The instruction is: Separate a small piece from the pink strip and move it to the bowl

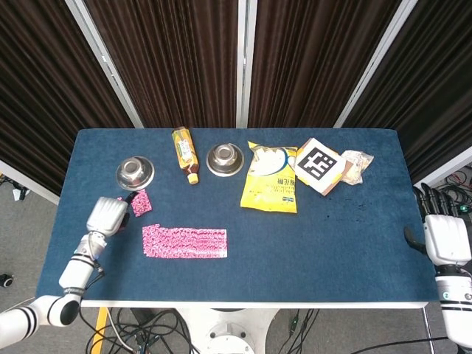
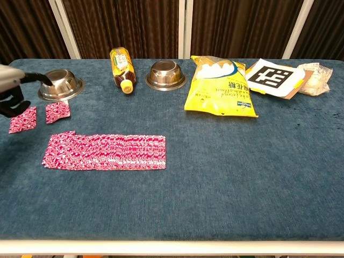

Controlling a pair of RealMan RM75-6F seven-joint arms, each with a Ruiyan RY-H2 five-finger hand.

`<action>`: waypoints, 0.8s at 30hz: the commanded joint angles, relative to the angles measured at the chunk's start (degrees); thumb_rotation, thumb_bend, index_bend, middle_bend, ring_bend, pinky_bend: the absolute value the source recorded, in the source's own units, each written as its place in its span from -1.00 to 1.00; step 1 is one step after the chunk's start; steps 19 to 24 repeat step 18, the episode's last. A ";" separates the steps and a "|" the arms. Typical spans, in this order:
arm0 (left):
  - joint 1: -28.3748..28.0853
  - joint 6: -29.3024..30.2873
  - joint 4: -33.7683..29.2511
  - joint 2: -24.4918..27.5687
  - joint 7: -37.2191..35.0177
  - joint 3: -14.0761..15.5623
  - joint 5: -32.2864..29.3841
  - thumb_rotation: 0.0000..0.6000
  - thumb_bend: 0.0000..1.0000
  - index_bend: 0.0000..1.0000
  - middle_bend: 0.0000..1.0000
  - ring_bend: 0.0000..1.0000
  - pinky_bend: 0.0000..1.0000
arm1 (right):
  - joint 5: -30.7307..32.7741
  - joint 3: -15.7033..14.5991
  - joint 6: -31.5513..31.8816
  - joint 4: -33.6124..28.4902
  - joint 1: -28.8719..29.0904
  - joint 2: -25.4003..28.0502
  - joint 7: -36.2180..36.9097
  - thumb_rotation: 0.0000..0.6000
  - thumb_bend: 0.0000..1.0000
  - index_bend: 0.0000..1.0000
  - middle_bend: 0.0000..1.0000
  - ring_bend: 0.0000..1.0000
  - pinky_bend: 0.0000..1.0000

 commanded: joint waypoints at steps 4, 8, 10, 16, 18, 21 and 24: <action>8.58 14.68 -5.45 3.61 -5.38 1.20 5.28 1.00 -0.36 -0.71 -0.59 -0.79 -0.43 | -1.27 0.10 1.47 -2.07 -0.48 1.46 0.06 1.00 -0.62 -1.00 -1.00 -1.00 -1.00; 12.72 20.04 -6.81 4.82 -7.85 2.56 7.01 0.88 -0.55 -0.76 -0.89 -1.00 -0.74 | -3.04 -1.50 2.01 -2.43 -1.34 1.48 0.20 1.00 -0.70 -1.00 -1.00 -1.00 -1.00; 14.62 21.63 -7.81 5.77 -9.51 3.37 7.46 0.65 -0.61 -0.76 -0.90 -1.00 -0.77 | -4.40 -2.31 2.76 -2.50 -1.83 1.28 0.03 1.00 -0.70 -1.00 -1.00 -1.00 -1.00; 19.27 25.11 -10.36 9.82 -13.64 5.82 9.82 0.53 -0.63 -0.76 -0.90 -1.00 -0.79 | -8.30 -5.17 4.50 -1.89 -3.51 -0.08 0.58 1.00 -0.70 -1.00 -1.00 -1.00 -1.00; 20.48 25.98 -10.97 11.04 -14.57 6.43 10.58 0.52 -0.63 -0.76 -0.90 -1.00 -0.79 | -8.97 -5.78 4.80 -1.48 -3.92 -0.70 0.93 1.00 -0.70 -1.00 -1.00 -1.00 -1.00; 20.48 25.98 -10.97 11.04 -14.57 6.43 10.58 0.52 -0.63 -0.76 -0.90 -1.00 -0.79 | -8.97 -5.78 4.80 -1.48 -3.92 -0.70 0.93 1.00 -0.70 -1.00 -1.00 -1.00 -1.00; 20.48 25.98 -10.97 11.04 -14.57 6.43 10.58 0.52 -0.63 -0.76 -0.90 -1.00 -0.79 | -8.97 -5.78 4.80 -1.48 -3.92 -0.70 0.93 1.00 -0.70 -1.00 -1.00 -1.00 -1.00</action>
